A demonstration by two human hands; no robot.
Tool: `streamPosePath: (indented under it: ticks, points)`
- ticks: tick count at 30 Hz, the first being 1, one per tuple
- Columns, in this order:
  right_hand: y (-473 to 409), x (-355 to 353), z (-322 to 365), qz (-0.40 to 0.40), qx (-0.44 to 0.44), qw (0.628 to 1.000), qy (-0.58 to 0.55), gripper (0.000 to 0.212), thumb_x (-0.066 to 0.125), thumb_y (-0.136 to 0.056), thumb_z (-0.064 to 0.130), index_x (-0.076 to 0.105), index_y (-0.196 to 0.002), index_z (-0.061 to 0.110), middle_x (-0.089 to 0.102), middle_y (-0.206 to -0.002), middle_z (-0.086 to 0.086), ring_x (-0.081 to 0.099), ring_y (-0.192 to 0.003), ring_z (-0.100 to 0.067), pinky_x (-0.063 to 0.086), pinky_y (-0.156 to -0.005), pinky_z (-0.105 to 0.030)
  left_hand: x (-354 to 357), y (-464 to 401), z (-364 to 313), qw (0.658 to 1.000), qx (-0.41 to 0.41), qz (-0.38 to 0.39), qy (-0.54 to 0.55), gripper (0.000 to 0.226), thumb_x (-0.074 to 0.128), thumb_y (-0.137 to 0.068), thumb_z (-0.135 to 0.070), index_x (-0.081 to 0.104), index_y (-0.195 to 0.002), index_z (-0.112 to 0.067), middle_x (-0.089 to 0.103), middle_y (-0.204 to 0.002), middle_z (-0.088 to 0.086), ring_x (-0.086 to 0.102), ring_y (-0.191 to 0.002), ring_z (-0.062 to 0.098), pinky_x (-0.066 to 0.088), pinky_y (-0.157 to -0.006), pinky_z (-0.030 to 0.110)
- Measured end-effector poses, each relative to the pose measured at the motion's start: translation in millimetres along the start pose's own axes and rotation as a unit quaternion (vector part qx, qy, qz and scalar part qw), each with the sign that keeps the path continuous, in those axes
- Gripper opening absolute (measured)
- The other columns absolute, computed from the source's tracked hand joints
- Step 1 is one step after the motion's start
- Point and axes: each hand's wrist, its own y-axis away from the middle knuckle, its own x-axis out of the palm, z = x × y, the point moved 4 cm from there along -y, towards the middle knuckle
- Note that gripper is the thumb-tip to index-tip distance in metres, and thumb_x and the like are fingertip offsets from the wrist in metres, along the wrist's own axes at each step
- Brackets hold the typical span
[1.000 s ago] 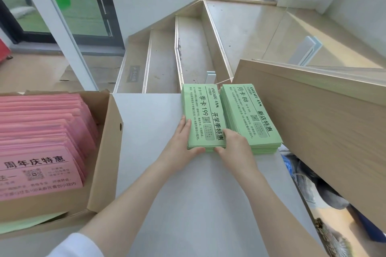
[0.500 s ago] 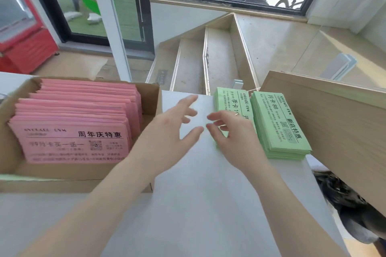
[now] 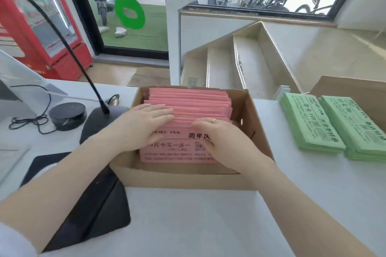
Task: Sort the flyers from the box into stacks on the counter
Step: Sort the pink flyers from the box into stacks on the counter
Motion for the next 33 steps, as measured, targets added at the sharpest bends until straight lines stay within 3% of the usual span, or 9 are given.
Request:
streamPosePath:
  ticks: [4, 10, 14, 17, 19, 22, 27, 30, 33]
  points:
    - [-22, 24, 16, 0.004, 0.01, 0.998, 0.067, 0.045, 0.048, -0.092, 0.011, 0.042, -0.137, 0.014, 0.039, -0.147, 0.0, 0.036, -0.135, -0.017, 0.031, -0.107, -0.03, 14, 6, 27, 0.998, 0.016, 0.032, 0.051, 0.062, 0.05, -0.092, -0.038, 0.024, -0.146, -0.022, 0.016, -0.154, -0.008, 0.015, -0.143, 0.01, 0.002, -0.112, 0.021]
    - [-21, 41, 14, 0.037, 0.053, 0.995, 0.082, 0.053, 0.049, -0.092, 0.013, 0.033, -0.143, 0.018, 0.029, -0.152, 0.003, 0.024, -0.141, -0.016, 0.024, -0.113, -0.036, 19, 0, 31, 0.993, -0.003, 0.036, 0.114, 0.063, 0.048, -0.092, -0.041, 0.02, -0.147, -0.024, 0.014, -0.155, -0.009, 0.009, -0.143, 0.008, 0.001, -0.113, 0.021]
    - [-16, 34, 19, -0.018, 0.038, 0.996, 0.083, 0.045, 0.058, -0.081, 0.001, 0.055, -0.125, 0.013, 0.055, -0.133, -0.004, 0.048, -0.123, -0.027, 0.04, -0.1, -0.045, 22, 2, 30, 0.995, 0.001, 0.023, 0.098, 0.07, 0.052, -0.09, -0.043, 0.017, -0.147, -0.025, 0.013, -0.156, -0.007, 0.009, -0.143, 0.011, 0.004, -0.116, 0.027]
    - [-16, 32, 23, -0.036, 0.049, 0.989, 0.139, 0.037, 0.061, -0.078, 0.003, 0.056, -0.114, 0.013, 0.062, -0.111, -0.004, 0.054, -0.101, -0.03, 0.047, -0.083, -0.042, 24, 3, 27, 0.997, 0.005, 0.028, 0.077, 0.078, 0.057, -0.085, -0.046, 0.016, -0.148, -0.023, 0.009, -0.157, -0.005, 0.004, -0.144, 0.015, 0.005, -0.118, 0.033]
    - [-14, 36, 18, 0.013, 0.105, 0.984, 0.145, 0.026, 0.055, -0.086, 0.014, 0.052, -0.111, 0.017, 0.056, -0.11, -0.001, 0.053, -0.101, -0.025, 0.045, -0.076, -0.036, 22, 5, 25, 0.996, 0.029, -0.018, 0.083, 0.073, 0.064, -0.082, -0.04, 0.03, -0.144, -0.022, 0.022, -0.154, -0.001, 0.013, -0.143, 0.021, 0.015, -0.117, 0.039]
    - [-9, 38, 6, 0.078, 0.175, 0.972, 0.135, 0.008, 0.053, -0.089, 0.025, 0.049, -0.096, 0.022, 0.057, -0.107, 0.001, 0.053, -0.102, -0.022, 0.041, -0.07, -0.031, 16, 8, 23, 0.988, 0.061, -0.068, 0.126, 0.044, 0.067, -0.081, -0.03, 0.055, -0.122, -0.02, 0.052, -0.127, 0.001, 0.045, -0.122, 0.023, 0.04, -0.101, 0.038]
    - [-2, 24, 7, -0.002, 0.152, 0.974, 0.17, 0.011, 0.052, -0.091, 0.027, 0.054, -0.098, 0.02, 0.062, -0.105, 0.005, 0.056, -0.1, -0.022, 0.035, -0.064, -0.028, 14, 14, 23, 0.986, 0.009, -0.035, 0.165, 0.025, 0.061, -0.085, -0.035, 0.054, -0.105, -0.022, 0.062, -0.104, -0.007, 0.054, -0.091, 0.013, 0.044, -0.074, 0.026]
    - [13, -8, 19, -0.098, 0.13, 0.973, 0.162, 0.02, 0.056, -0.089, 0.032, 0.06, -0.104, 0.02, 0.064, -0.105, 0.007, 0.058, -0.097, -0.023, 0.032, -0.061, -0.027, -8, 35, 16, 0.944, -0.057, -0.158, 0.283, 0.026, 0.071, -0.078, -0.032, 0.058, -0.098, -0.021, 0.061, -0.09, -0.013, 0.058, -0.084, 0.009, 0.041, -0.07, 0.013]
    - [39, -50, 42, -0.181, 0.115, 0.968, 0.128, 0.024, 0.066, -0.082, 0.033, 0.065, -0.102, 0.019, 0.067, -0.101, 0.006, 0.059, -0.088, -0.027, 0.034, -0.059, -0.029, -43, 65, 0, 0.84, -0.111, -0.276, 0.454, 0.028, 0.078, -0.066, -0.027, 0.058, -0.084, -0.037, 0.061, -0.076, -0.028, 0.058, -0.077, -0.01, 0.041, -0.07, -0.001]
